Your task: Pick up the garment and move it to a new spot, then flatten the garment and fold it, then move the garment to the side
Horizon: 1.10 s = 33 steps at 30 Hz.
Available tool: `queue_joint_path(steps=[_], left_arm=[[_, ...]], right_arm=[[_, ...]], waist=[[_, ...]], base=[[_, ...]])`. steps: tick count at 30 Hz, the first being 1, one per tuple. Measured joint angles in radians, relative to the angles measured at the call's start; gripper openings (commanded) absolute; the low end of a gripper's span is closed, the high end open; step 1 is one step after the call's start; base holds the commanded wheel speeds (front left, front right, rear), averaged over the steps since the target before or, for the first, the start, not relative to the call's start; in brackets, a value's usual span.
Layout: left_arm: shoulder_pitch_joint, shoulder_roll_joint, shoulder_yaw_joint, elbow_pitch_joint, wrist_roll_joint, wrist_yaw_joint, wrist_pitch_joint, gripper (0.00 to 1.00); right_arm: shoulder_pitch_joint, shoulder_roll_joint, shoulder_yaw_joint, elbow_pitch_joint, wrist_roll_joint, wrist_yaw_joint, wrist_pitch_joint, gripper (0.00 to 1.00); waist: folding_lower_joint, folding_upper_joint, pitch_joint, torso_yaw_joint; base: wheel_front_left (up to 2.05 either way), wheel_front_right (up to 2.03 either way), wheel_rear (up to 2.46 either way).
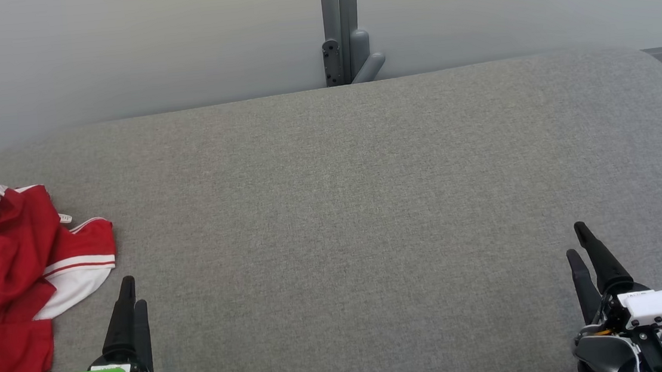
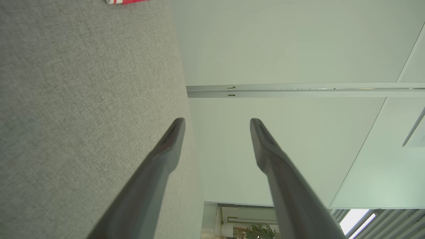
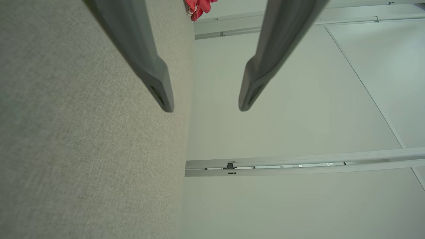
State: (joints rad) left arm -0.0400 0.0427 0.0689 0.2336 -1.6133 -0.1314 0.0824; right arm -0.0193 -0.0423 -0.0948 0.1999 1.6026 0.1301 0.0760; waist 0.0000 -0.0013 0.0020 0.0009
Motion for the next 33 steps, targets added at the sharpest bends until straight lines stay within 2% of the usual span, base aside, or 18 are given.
queue_joint_path(steps=[8,16,17,19,22,24,33], left_arm=[[0.004,0.000,-0.023,0.001,0.090,0.001,-0.039,1.00],[0.003,0.002,-0.045,-0.008,0.275,0.020,-0.072,1.00],[0.003,0.002,-0.045,-0.008,0.275,0.020,-0.072,1.00],[0.002,0.006,-0.057,-0.012,0.356,0.029,-0.085,1.00],[0.002,0.009,-0.065,-0.012,0.406,0.035,-0.093,1.00],[0.002,0.015,-0.077,-0.007,0.483,0.044,-0.103,1.00],[0.001,0.029,-0.104,0.020,0.656,0.054,-0.137,1.00]], right_arm=[[0.009,-0.006,0.011,-0.028,-0.119,0.000,-0.036,1.00],[0.009,-0.022,0.027,-0.067,-0.353,0.000,-0.072,1.00],[0.009,-0.022,0.027,-0.067,-0.353,0.000,-0.072,1.00],[0.009,-0.033,0.041,-0.074,-0.457,0.000,-0.084,1.00],[0.009,-0.035,0.050,-0.076,-0.519,0.000,-0.090,1.00],[0.009,-0.036,0.061,-0.078,-0.597,0.000,-0.102,1.00],[0.009,-0.036,0.077,-0.079,-0.773,0.000,-0.132,1.00]], waist=[[0.0000,0.0000,0.000,0.001],[0.0000,0.0001,0.001,0.002],[0.0000,0.0001,0.001,0.002],[0.0000,0.0000,0.001,0.003],[0.0000,0.0000,0.001,0.003],[0.0000,0.0000,0.002,0.004],[0.0000,0.0001,0.003,0.008]], base=[[0.00,0.00,0.00],[0.00,0.00,0.00],[0.00,0.00,0.00],[0.00,0.00,0.00],[0.00,0.00,0.00],[0.00,0.00,0.00],[0.00,0.00,0.00]])
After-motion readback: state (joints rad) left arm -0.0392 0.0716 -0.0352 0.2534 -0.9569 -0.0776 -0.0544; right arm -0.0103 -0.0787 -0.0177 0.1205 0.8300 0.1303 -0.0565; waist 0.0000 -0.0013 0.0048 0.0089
